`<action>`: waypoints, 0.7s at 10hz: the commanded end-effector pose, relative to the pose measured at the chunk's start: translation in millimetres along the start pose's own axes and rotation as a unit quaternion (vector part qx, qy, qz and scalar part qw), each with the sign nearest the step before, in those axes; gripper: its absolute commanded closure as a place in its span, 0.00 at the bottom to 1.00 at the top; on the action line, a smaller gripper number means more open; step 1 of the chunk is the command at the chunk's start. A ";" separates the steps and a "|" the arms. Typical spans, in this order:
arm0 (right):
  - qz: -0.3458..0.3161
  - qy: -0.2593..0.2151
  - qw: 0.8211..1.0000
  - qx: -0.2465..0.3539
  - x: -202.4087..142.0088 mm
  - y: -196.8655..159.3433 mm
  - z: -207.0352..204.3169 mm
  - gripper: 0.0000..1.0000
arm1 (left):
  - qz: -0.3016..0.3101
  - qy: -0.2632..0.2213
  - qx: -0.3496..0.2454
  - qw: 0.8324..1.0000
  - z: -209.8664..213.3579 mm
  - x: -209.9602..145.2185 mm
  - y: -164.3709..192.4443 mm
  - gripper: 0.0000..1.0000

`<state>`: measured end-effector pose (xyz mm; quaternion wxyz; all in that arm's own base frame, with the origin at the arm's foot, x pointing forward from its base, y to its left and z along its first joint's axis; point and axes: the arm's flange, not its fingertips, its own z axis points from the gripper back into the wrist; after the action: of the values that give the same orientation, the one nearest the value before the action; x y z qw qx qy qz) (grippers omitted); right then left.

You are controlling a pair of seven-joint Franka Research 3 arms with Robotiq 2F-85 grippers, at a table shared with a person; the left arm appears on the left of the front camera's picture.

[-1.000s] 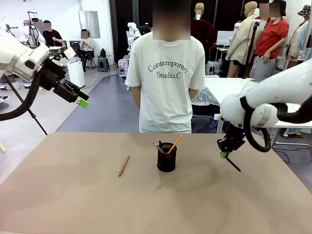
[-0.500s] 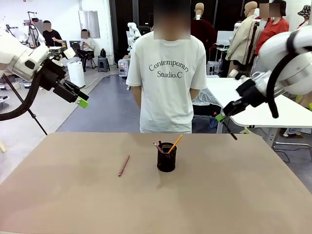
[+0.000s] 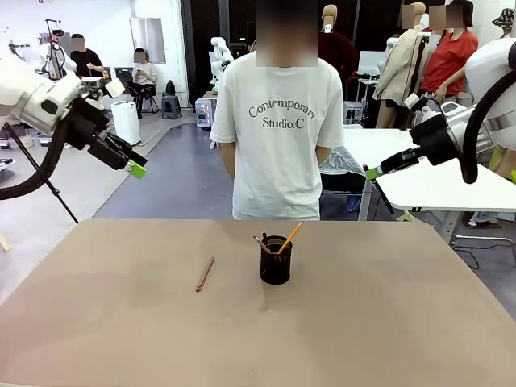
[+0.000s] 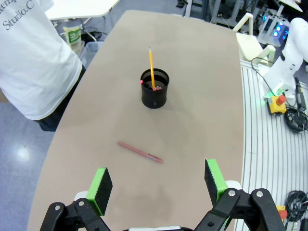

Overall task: Place the pens into the pen holder.
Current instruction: Pick up a writing instrument from the table and place it into the Pen holder.

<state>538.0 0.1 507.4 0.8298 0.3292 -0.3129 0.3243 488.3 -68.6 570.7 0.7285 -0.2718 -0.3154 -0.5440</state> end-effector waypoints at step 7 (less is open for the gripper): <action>-0.007 0.023 1.000 -0.001 1.5 2.2 -2.6 1.00 | -0.002 0.002 0.001 1.000 0.7 1.6 0.7 0.00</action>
<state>538.0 1.0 503.4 0.8340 0.3216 -0.3012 0.3320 488.3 -68.6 570.7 0.7285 -0.2718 -0.3154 -0.5440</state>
